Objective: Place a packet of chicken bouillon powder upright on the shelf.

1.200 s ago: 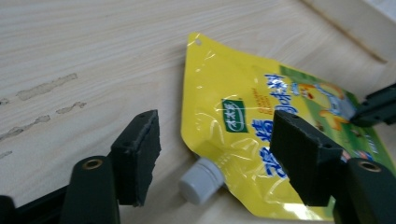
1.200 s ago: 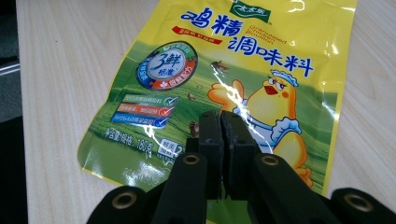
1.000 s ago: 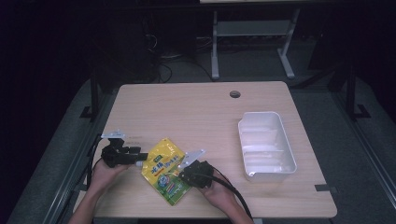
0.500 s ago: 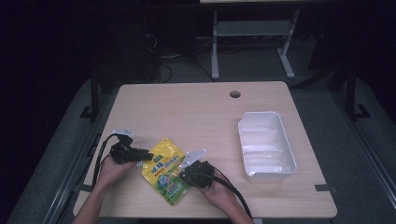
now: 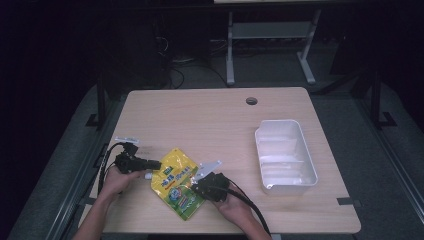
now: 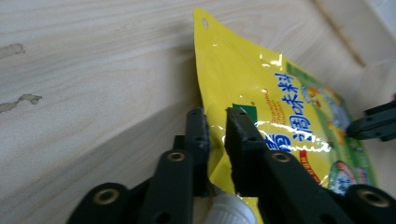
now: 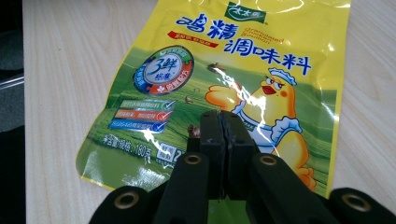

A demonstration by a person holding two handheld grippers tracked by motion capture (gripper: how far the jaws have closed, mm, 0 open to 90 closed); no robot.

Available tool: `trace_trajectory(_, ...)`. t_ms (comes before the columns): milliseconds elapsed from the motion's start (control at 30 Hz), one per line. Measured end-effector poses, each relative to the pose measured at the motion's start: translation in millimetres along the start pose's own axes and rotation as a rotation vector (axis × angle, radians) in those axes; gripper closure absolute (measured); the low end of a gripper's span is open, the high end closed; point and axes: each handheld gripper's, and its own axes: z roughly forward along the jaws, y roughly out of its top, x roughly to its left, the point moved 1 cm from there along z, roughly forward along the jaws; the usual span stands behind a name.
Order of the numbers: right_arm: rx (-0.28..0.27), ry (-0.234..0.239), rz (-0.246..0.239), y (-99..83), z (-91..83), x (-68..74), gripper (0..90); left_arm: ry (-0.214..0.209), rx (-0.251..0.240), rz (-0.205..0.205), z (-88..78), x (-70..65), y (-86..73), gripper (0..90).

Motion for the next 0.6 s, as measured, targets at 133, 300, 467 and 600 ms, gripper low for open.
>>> trace_trajectory(133,-0.001,-0.001,0.001,-0.4,0.4,0.0,88.8,-0.056,-0.01,-0.019,-2.0,0.9,0.0,82.4)
trace_trajectory(300,-0.006,-0.005,0.002,-0.4,1.7,0.5,89.4,-0.144,0.03,-0.013,9.2,-5.9,1.4,81.7)
trace_trajectory(467,-0.011,0.001,0.01,-1.0,1.8,-0.2,89.4,-0.095,0.072,0.004,15.5,-7.7,2.9,80.1)
trace_trajectory(600,-0.016,0.007,0.014,-1.4,1.9,-0.9,89.4,-0.095,0.084,0.011,16.0,-9.5,5.5,82.5)
